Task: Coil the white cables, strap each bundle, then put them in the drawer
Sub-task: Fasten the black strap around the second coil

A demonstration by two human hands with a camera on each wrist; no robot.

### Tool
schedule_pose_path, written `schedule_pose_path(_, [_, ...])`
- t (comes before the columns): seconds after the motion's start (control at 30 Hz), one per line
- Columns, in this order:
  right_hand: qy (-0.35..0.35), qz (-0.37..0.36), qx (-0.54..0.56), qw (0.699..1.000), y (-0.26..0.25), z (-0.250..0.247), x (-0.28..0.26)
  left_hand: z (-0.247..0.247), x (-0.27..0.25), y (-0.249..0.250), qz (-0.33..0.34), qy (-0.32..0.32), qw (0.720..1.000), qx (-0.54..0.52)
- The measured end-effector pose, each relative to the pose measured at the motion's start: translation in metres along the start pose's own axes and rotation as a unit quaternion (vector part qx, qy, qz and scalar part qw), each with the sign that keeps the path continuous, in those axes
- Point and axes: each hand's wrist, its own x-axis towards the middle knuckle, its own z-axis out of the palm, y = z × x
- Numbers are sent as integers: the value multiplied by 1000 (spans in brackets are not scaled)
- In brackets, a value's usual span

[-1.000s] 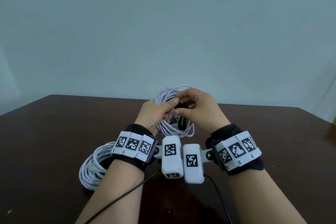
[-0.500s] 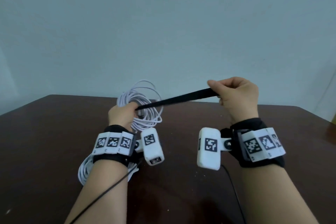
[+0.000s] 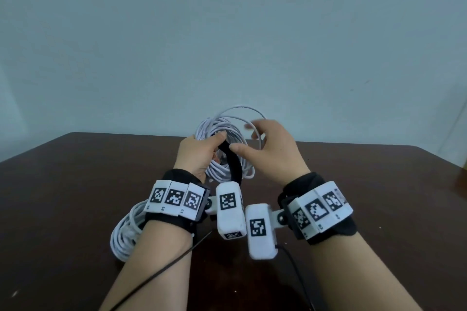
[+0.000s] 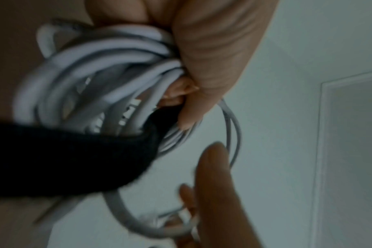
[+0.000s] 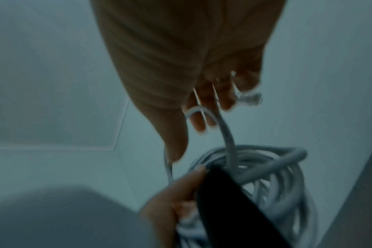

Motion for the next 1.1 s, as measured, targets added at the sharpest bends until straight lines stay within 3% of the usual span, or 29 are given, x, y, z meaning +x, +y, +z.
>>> schedule_pose_path(0.07, [114, -49, -18, 992, -3, 1, -2, 1, 1, 0, 7, 6, 1000, 25])
schedule_pose_path(0.1, [127, -68, -15, 990, -5, 1, -2, 0, 1, 0, 7, 10, 999, 35])
schedule_pose_path(0.13, [95, -61, -2, 994, -6, 0, -2, 0, 1, 0, 5, 13, 999, 32])
schedule_pose_path(0.2, [-34, 13, 25, 999, -6, -1, -2, 0, -1, 0, -7, 5, 1000, 10])
schedule_pose_path(0.3, [-167, 85, -13, 982, 1, 4, -2, 2, -4, -1, -19, -29, 999, -6])
schedule_pose_path(0.37, [-170, 82, 11, 982, 2, 5, -3, 3, -4, -1, -25, -40, 999, -9])
schedule_pose_path(0.47, [-118, 91, 190, 970, 2, -4, -1, -2, 1, -4, -7, -37, 999, 24])
schedule_pose_path(0.57, [-100, 93, 349, 927, -3, -16, 0, -4, -2, -3, 25, -61, 994, 91])
schedule_pose_path(0.67, [-78, 123, 492, 859, -6, -24, 0, -1, -10, -3, 54, -139, 978, 146])
schedule_pose_path(0.83, [-48, 157, 607, 778, 2, -30, 6, 5, -16, -3, 76, -207, 946, 238])
schedule_pose_path(0.97, [-72, 199, 661, 720, 5, -24, 7, 3, -18, -1, 64, -222, 951, 205])
schedule_pose_path(1.1, [-49, 230, 684, 690, 8, -21, 6, -2, -19, 0, 21, -266, 955, 133])
